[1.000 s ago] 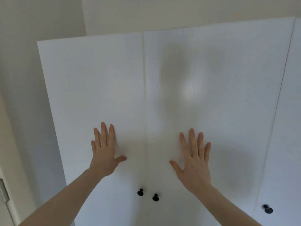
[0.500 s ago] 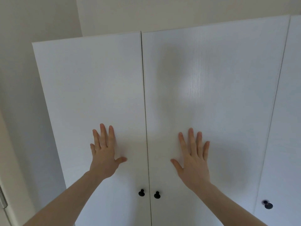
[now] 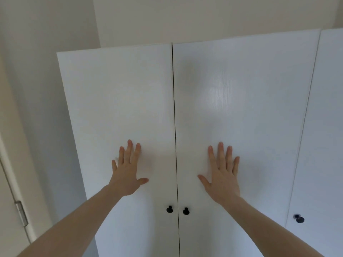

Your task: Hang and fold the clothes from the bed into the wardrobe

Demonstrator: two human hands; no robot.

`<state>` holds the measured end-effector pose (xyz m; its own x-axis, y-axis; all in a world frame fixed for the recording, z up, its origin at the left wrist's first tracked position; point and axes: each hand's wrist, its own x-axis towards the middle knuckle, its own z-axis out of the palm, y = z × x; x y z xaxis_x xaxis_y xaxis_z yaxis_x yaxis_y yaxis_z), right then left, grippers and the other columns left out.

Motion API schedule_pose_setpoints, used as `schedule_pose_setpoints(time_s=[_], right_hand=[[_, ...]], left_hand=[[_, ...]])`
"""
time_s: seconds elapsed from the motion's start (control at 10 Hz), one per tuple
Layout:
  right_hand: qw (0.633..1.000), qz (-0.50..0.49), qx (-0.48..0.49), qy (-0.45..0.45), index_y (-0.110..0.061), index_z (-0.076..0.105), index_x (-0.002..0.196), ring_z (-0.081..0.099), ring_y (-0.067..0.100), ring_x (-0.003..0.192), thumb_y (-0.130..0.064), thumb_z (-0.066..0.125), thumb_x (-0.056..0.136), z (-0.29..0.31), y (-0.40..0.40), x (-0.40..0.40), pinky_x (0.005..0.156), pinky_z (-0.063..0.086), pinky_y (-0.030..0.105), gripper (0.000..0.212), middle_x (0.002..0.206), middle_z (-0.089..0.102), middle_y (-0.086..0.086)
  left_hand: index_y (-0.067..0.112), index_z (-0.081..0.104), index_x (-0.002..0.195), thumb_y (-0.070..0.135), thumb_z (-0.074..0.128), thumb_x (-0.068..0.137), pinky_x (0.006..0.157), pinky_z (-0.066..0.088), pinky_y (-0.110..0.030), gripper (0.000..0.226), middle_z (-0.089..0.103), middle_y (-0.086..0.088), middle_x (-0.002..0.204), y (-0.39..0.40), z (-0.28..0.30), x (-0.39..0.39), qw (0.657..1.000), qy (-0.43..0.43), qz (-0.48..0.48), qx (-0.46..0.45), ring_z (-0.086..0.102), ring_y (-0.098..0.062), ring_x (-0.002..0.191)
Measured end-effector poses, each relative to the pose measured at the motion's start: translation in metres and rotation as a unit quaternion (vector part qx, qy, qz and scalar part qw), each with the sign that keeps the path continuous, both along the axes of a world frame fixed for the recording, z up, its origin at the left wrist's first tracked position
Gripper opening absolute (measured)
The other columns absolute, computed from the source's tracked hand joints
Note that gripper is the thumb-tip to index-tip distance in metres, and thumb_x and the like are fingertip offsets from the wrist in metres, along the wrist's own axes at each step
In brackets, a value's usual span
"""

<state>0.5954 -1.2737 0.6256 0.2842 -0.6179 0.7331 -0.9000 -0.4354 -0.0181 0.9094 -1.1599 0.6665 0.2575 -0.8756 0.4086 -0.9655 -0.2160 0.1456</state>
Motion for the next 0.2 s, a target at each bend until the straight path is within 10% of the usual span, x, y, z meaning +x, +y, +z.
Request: schedule_pose_setpoints(time_s=[0.2], right_hand=[[0.986,0.032,0.162,-0.028,-0.031,-0.031,0.155,-0.027,0.033,0.153,-0.059,0.054,0.096,0.0,0.053,0.005,0.127,0.01,0.056,0.107,0.158,-0.047,-0.002]], left_hand=[[0.037,-0.033,0.151,0.054,0.064,0.091,0.125,-0.001,-0.056,0.116,-0.037,0.012,0.161,0.061,-0.019,-0.007,0.999,0.008,-0.043,0.023,-0.032,-0.029,0.149]])
